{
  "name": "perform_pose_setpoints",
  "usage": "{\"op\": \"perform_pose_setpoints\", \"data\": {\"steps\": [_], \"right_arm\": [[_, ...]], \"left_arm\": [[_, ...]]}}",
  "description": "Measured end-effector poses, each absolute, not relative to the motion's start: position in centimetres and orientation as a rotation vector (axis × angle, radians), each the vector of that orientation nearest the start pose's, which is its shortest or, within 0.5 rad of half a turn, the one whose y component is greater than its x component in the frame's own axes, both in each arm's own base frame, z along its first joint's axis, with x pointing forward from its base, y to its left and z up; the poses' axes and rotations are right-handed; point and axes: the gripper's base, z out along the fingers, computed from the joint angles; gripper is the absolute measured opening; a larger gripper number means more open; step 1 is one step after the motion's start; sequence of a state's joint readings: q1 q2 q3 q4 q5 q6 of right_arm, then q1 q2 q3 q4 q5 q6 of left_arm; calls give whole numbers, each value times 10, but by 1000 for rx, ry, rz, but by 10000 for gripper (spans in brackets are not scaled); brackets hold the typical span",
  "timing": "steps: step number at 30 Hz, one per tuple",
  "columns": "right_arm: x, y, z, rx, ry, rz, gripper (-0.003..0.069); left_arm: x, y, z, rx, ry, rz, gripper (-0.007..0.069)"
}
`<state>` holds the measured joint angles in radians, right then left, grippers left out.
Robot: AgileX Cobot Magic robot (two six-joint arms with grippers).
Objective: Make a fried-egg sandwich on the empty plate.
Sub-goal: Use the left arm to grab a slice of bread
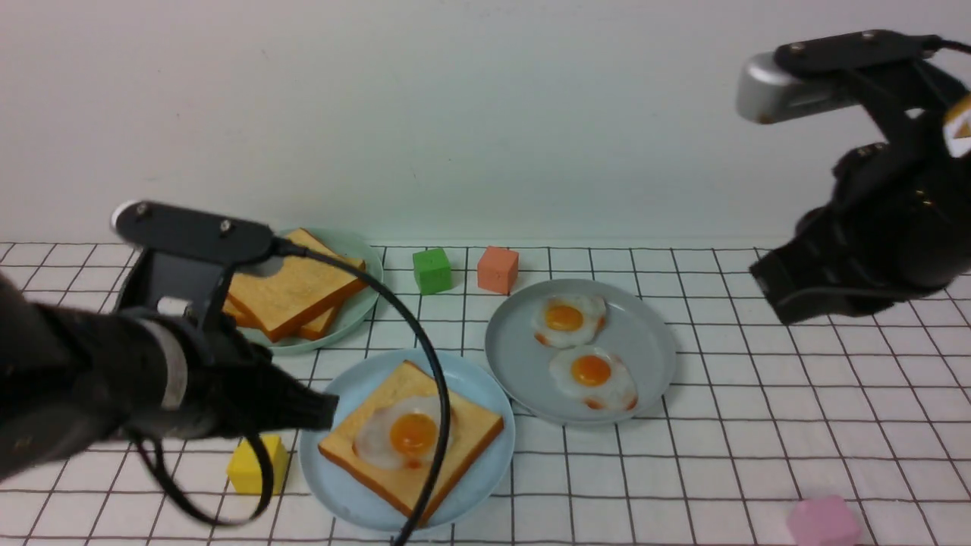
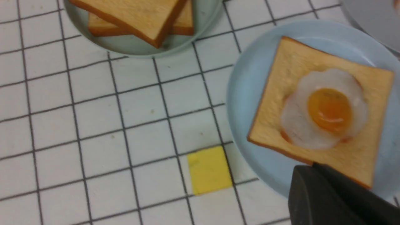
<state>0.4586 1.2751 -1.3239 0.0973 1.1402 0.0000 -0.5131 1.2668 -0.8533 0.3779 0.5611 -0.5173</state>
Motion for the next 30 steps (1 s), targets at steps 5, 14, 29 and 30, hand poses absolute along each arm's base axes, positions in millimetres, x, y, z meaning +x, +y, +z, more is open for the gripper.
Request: {"op": "perform_pose_setpoints", "data": {"steps": [5,14,29,30], "right_arm": [[183,100,386,-556,2470,323,20],[162,89,376,-551,2456,326,36],[161,92,369,-543,2476,376,52],[161,93,369,-540,2474,387,52]], "left_arm": [[306,-88,269,270,2508,-51,-13],[394,-72,232,429,2603,-7,-7],[440,-75,179,643,2474,145,460],[441,-75,175,652,2475,151,467]]}}
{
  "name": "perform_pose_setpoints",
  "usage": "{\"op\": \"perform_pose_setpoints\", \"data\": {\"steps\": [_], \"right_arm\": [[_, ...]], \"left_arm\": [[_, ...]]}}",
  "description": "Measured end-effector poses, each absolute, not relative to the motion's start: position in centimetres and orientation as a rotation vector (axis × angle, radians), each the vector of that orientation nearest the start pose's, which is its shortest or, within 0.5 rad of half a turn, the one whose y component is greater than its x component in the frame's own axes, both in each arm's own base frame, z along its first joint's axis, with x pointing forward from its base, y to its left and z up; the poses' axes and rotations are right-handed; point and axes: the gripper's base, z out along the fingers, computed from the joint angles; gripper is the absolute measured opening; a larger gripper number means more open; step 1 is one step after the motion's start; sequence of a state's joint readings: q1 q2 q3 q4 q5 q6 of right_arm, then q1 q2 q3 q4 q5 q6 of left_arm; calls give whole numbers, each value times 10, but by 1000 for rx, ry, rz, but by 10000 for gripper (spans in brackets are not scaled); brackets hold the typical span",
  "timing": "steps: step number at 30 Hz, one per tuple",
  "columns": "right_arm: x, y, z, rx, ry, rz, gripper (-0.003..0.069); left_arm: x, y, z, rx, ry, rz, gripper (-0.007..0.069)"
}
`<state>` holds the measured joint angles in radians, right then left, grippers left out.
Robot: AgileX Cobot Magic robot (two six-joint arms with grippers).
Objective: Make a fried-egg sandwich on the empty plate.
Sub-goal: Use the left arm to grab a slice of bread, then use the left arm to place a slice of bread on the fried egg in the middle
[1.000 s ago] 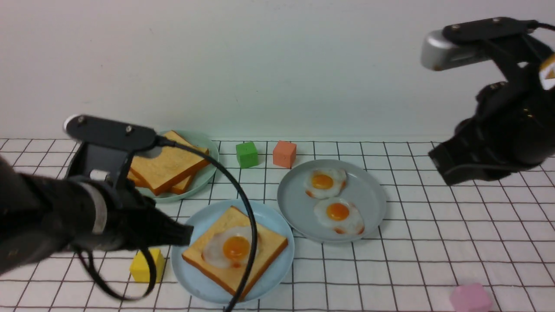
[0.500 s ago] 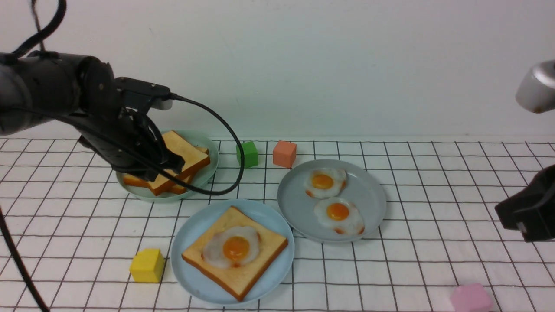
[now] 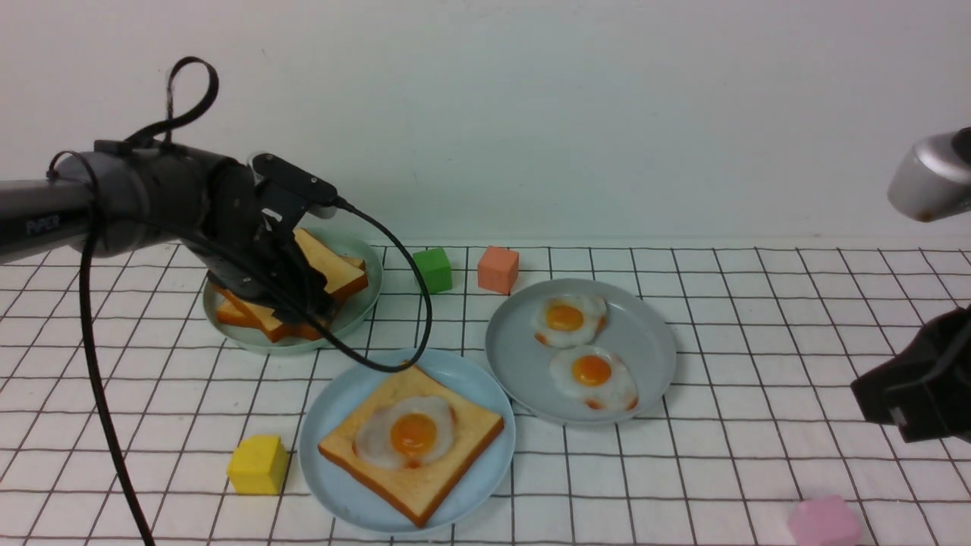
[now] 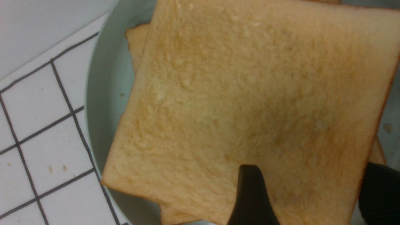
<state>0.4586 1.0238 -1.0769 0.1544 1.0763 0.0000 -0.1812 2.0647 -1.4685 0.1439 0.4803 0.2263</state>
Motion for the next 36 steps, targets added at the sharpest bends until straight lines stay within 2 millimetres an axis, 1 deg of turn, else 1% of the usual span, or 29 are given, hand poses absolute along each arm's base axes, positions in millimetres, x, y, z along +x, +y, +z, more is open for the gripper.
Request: {"op": "perform_pose_setpoints", "data": {"steps": [4,6,7,8,9,11,12,13,14,15,16,17,18,19,20,21,22,23,24,25,26,27,28,29,30,31,32,34,36], "right_arm": [[160,95,369,-534,2474,417,53],[159,96,369,-531,2475,435,55],[159,96,370,-529,2476,444,55],[159,96,370,-529,2476,445,55],[159,96,370,-529,2476,450,55],[159,97,370,-528,2477,455,57],[159,97,370,-527,2477,461,57],[159,97,370,-526,2477,462,59],[158,98,370,-524,2478,475,61],[158,98,370,-524,2478,475,62],[158,98,370,-524,2479,478,63],[158,98,370,-524,2479,478,63],[158,98,370,-524,2480,478,63],[158,98,370,-525,2481,478,64],[158,98,370,-525,2482,477,65],[158,98,370,-526,2484,478,67],[158,98,370,-526,2485,478,67],[158,98,370,-526,2485,478,69],[158,98,370,-526,2485,478,70],[158,98,370,-526,2486,477,71],[157,98,370,-527,2485,478,73],[157,97,370,-527,2484,478,73],[155,97,371,-527,2481,479,74],[154,96,372,-534,2474,477,73],[154,96,372,-534,2472,478,73],[151,94,374,-534,2462,480,76],[150,94,375,-534,2460,480,76],[144,91,379,-532,2435,485,80],[141,90,381,-531,2421,487,82]], "left_arm": [[444,-75,169,665,2472,160,463],[445,-75,167,665,2473,160,430],[445,-75,167,662,2475,158,384],[445,-75,167,662,2477,158,376],[446,-76,167,662,2476,157,300],[445,-77,167,666,2475,156,217],[444,-78,171,667,2474,155,161],[444,-78,171,667,2472,155,153],[442,-78,180,662,2467,155,87],[442,-78,180,662,2467,155,87],[438,-77,191,656,2463,156,61],[436,-77,196,647,2463,153,60],[431,-76,210,618,2462,140,61],[423,-76,229,585,2460,122,62],[419,-77,238,569,2459,113,62],[412,-79,252,548,2455,99,62],[403,-84,266,538,2451,84,62],[394,-89,274,526,2455,66,62],[378,-100,286,534,2452,39,62],[366,-112,289,551,2455,14,62],[350,-124,289,575,2471,-11,62],[347,-126,288,580,2474,-16,62],[323,-149,280,623,2507,-60,62],[311,-157,271,646,2533,-70,62],[308,-159,270,651,2535,-72,62],[290,-176,254,708,2562,-68,62],[288,-177,253,708,2564,-68,62],[275,-194,235,788,2546,-22,62],[273,-200,230,799,2537,-6,62]]}}
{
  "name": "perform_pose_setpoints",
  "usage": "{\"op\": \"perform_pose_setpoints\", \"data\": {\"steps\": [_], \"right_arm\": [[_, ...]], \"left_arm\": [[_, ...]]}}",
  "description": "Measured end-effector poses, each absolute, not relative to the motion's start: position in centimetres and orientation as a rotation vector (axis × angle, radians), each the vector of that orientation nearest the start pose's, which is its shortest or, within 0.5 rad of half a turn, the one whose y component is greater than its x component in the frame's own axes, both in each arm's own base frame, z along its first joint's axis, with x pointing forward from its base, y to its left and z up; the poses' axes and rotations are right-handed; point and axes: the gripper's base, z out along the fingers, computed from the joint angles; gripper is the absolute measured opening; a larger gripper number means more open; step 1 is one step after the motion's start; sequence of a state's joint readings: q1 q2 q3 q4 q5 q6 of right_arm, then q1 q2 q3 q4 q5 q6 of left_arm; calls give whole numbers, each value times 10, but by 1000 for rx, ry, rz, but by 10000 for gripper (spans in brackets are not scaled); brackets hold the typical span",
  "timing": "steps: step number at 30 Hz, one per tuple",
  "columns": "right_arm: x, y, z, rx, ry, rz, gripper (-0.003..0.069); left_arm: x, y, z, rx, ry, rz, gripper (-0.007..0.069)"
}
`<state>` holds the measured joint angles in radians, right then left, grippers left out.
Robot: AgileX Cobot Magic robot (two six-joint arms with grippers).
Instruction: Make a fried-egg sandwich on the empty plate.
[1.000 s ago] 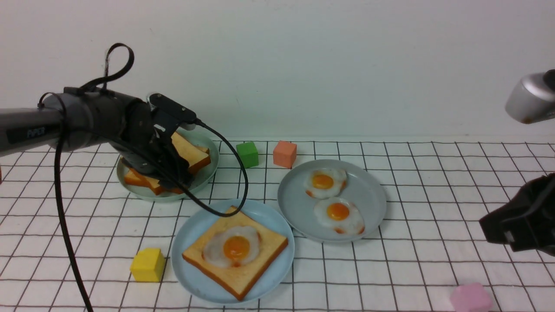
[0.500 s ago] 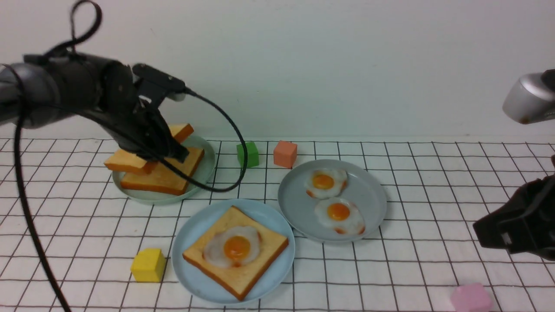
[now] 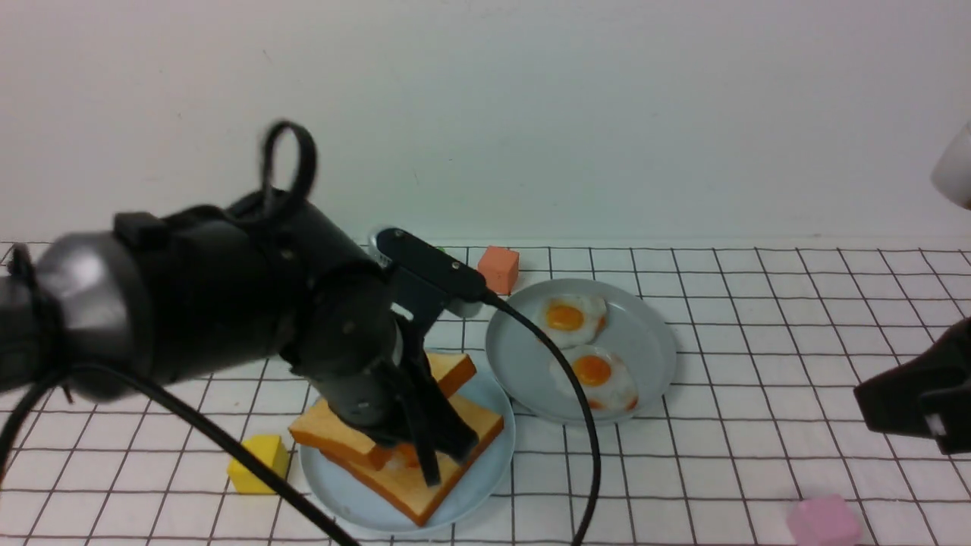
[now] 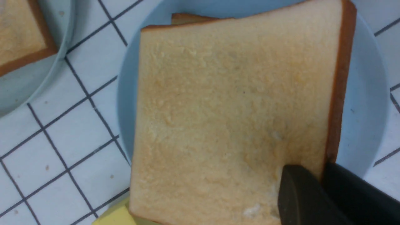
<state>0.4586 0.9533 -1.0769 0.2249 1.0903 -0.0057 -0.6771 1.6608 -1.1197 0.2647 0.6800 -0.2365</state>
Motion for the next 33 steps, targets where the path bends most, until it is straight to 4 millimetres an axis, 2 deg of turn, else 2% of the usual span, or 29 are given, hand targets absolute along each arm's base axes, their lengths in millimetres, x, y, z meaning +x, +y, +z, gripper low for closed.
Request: {"op": "perform_pose_setpoints", "data": {"steps": [2,8,17,23,24,25,26,30,33], "right_arm": [[136,87,385,-530,2398,492,82],[123,81,392,-522,2358,504,83],[112,76,396,-529,2347,508,87],[111,76,395,-536,2364,506,94],[111,76,395,-536,2365,506,95],[111,76,395,-537,2367,506,95],[111,76,395,-537,2367,506,96],[111,76,395,-537,2367,506,100],[109,75,395,-536,2361,507,101]], "left_arm": [[272,-209,222,833,2513,21,62],[276,-219,204,872,2504,48,62],[275,-220,202,846,2526,17,83],[274,-220,202,837,2533,7,274],[274,-220,202,837,2533,7,274],[274,-220,203,831,2534,3,325],[274,-220,203,827,2536,-1,343],[270,-219,212,782,2548,-46,379],[256,-217,243,733,2528,-119,365]]}}
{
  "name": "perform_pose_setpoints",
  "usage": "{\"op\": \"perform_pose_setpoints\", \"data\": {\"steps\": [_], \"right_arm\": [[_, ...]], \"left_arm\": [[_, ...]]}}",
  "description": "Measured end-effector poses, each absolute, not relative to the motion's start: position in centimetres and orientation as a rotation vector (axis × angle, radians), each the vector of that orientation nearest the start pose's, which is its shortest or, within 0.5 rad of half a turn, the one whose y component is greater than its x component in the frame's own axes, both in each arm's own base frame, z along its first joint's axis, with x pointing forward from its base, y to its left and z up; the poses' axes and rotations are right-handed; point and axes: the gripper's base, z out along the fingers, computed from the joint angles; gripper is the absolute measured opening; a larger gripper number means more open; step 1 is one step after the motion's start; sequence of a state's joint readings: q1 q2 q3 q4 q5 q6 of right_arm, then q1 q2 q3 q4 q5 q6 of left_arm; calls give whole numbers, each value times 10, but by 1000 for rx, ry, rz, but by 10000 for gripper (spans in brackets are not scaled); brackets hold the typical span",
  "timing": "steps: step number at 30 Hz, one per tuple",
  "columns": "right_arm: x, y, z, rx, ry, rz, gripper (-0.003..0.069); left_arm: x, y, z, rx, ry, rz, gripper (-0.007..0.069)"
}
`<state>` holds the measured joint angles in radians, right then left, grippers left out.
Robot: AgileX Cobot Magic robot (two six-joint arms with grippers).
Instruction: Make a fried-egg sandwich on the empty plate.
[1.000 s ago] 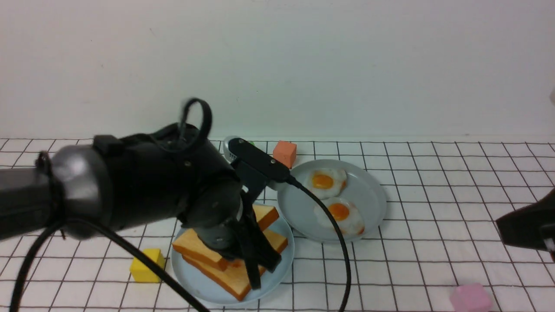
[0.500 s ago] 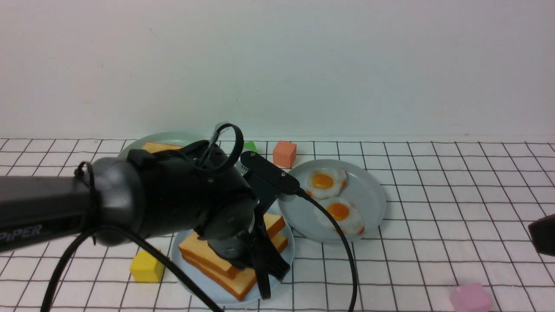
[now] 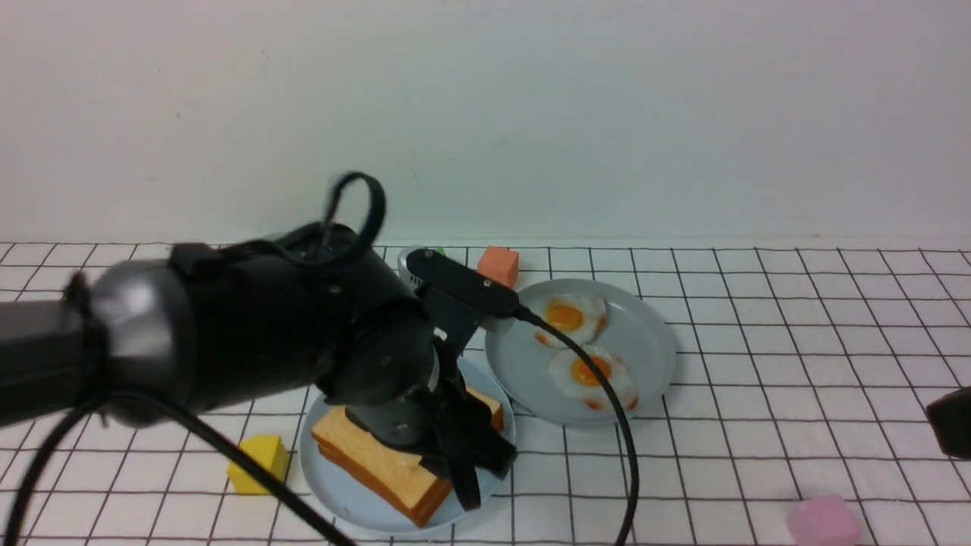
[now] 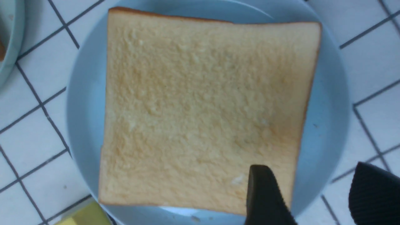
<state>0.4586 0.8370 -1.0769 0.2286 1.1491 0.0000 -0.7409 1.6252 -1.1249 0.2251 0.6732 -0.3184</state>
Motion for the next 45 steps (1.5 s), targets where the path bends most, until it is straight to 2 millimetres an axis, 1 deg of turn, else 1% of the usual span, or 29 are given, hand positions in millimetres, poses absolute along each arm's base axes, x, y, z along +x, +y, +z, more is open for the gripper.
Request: {"op": "perform_pose_setpoints", "data": {"steps": [1,4,5,6,7,8,9,10,11,12,13,14,15,16,17,18,19,20,23,24,27,32,33,34,35,38,39,45], "right_arm": [[108,74,396,-537,2359,507,102],[96,69,400,-539,2329,509,103],[95,68,400,-540,2329,509,103],[85,63,403,-534,2311,506,104],[77,58,405,-518,2297,502,105],[73,55,406,-509,2291,501,104],[63,48,407,-487,2282,484,104],[63,48,407,-487,2282,484,104],[49,38,407,-454,2258,454,104],[43,33,407,-438,2241,439,101],[41,31,406,-433,2241,434,99],[28,21,400,-393,2210,401,80],[20,14,394,-363,2195,390,59],[15,10,388,-335,2189,380,37],[12,7,381,-314,2189,372,19],[9,5,378,-306,2179,371,15],[5,1,368,-266,2166,373,-3],[3,0,359,-240,2153,380,-8],[4,0,335,-182,2096,420,-10],[6,0,326,-164,2053,441,-10],[15,5,312,-135,1947,484,-10],[33,14,291,-127,1844,512,-6],[33,14,291,-127,1844,512,-6],[37,16,283,-129,1846,511,-6],[37,16,282,-130,1846,509,-6],[41,18,269,-133,1877,501,-6],[42,18,259,-136,1907,493,-3],[46,20,236,-141,1976,473,-3]], "left_arm": [[250,-216,255,728,2504,-141,348],[216,-206,316,718,2333,-270,234],[215,-207,316,722,2332,-272,215],[193,-194,348,698,2225,-360,143],[174,-182,368,670,2141,-432,80],[162,-172,379,652,2083,-480,29],[148,-158,390,624,2019,-528,-7],[142,-152,392,615,1999,-543,-12],[121,-128,398,571,1908,-610,-13],[108,-114,396,551,1865,-640,-13],[108,-114,396,548,1861,-644,-13],[87,-90,385,518,1786,-689,-13],[75,-76,377,497,1732,-721,-13],[69,-70,363,486,1707,-739,-13],[64,-64,353,474,1672,-761,-13],[61,-61,348,469,1660,-769,-13],[55,-54,325,459,1621,-787,-13],[52,-51,312,455,1597,-797,-13],[48,-47,288,446,1566,-822,-13],[47,-46,276,450,1568,-821,-13],[47,-47,264,471,1576,-799,-13],[49,-49,250,495,1605,-776,-13],[49,-49,249,495,1608,-775,-13],[49,-49,246,499,1619,-767,-13],[49,-49,246,499,1620,-767,-13],[49,-48,244,499,1635,-757,-13],[50,-48,243,498,1646,-749,-13],[50,-48,243,498,1653,-744,-13]]}}
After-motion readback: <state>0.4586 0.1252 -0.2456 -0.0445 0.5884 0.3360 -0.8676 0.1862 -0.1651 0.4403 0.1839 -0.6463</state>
